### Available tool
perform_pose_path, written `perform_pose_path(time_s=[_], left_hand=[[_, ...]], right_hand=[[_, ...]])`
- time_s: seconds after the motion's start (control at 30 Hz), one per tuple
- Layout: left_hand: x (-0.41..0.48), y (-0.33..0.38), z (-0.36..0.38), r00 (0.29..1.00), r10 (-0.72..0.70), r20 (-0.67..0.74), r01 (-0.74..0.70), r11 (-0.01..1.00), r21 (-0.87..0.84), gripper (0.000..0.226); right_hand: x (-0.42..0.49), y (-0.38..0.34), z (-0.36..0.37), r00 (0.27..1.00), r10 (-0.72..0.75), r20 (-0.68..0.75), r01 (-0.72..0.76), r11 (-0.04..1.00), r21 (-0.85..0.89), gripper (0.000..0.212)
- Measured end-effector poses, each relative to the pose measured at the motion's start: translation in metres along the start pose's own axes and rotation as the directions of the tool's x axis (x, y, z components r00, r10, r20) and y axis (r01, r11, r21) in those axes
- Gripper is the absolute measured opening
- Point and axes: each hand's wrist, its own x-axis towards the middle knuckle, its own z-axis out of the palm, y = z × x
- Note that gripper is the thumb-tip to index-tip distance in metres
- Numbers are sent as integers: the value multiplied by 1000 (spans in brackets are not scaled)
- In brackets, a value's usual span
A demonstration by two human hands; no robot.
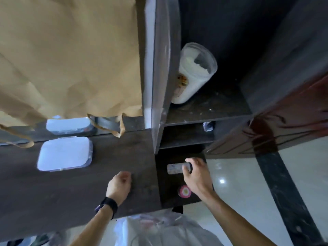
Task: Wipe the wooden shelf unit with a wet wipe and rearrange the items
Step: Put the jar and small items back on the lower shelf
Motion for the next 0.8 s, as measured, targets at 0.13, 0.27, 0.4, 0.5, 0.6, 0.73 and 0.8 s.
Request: perform_pose_path(time_s=[0.13,0.27,0.4,0.5,0.6,0.73,0.8], left_hand=[[-24,101,64,915,403,5,-401,912,88,32],[-30,170,99,787,598,150,-599,684,418,70],[-25,191,113,858,417,300,-507,596,622,83],[-23,193,116,871,383,308,-486,584,650,86],[-22,204,114,873,414,258,-477,619,623,76],[-16,233,107,883,456,113,-454,766,456,62],[-5,253,108,891,449,61,-443,834,328,68]], right_hand=[[58,30,-46,983,30,-183,-38,998,-40,40],[100,34,-71,999,30,-29,-35,983,-181,62],[112,32,-68,999,38,26,-30,960,-280,71],[110,37,-61,999,13,-43,-23,970,-243,58],[109,46,-57,997,-29,-78,12,979,-205,41],[102,56,-66,995,-93,-39,89,992,-85,38],[88,63,-73,995,-84,-53,86,995,50,43]])
